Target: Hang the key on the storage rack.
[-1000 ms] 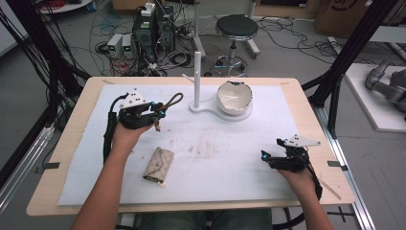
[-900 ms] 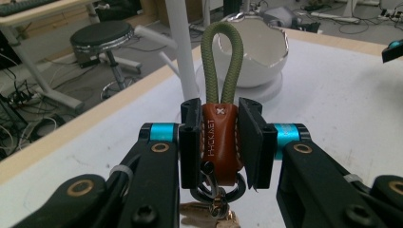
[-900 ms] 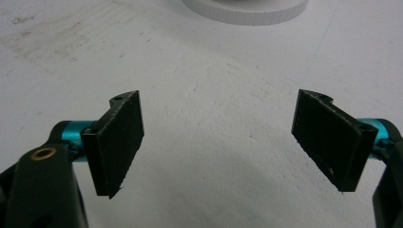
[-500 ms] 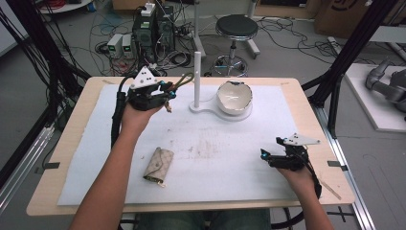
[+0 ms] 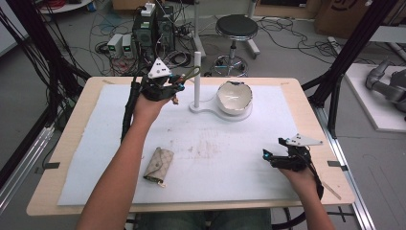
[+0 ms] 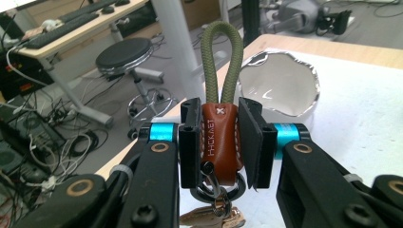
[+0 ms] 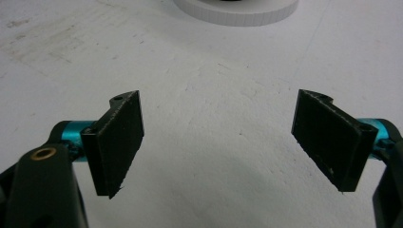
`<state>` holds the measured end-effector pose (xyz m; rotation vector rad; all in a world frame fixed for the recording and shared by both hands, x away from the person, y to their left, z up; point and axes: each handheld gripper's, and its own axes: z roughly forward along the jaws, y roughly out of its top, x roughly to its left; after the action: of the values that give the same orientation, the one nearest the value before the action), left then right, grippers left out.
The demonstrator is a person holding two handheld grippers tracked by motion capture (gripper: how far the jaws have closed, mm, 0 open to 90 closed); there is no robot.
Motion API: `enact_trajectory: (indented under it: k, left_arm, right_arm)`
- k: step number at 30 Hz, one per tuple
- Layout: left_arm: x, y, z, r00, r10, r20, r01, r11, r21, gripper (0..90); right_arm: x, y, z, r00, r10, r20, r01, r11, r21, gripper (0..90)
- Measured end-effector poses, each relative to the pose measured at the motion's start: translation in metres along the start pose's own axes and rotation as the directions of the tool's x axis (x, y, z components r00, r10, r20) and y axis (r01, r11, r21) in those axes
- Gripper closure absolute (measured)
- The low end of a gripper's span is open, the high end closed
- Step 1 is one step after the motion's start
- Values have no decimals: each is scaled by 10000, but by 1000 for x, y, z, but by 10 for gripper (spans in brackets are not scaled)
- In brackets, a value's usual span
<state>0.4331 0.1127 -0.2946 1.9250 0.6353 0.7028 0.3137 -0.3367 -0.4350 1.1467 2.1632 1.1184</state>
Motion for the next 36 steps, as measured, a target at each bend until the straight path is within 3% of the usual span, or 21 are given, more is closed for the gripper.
enact_trajectory:
  k: [13, 25, 36]
  left_arm:
    - [0, -6, 11, 9999, 111, -16, -110, 9990, 427, 698]
    - [4, -19, 8, 9979, -626, -168, 634, 9967, 504, 445]
    - [0, -39, -11, 9937, -1118, -14, 1118, 9931, 356, 316]
  right_arm:
    - [0, 0, -1, 10000, 2, 24, -2, 10000, -29, 182]
    - [0, 0, 1, 10000, 21, 19, -21, 10000, -2, 181]
    - [0, 1, 2, 10000, 15, 31, -15, 10000, -20, 181]
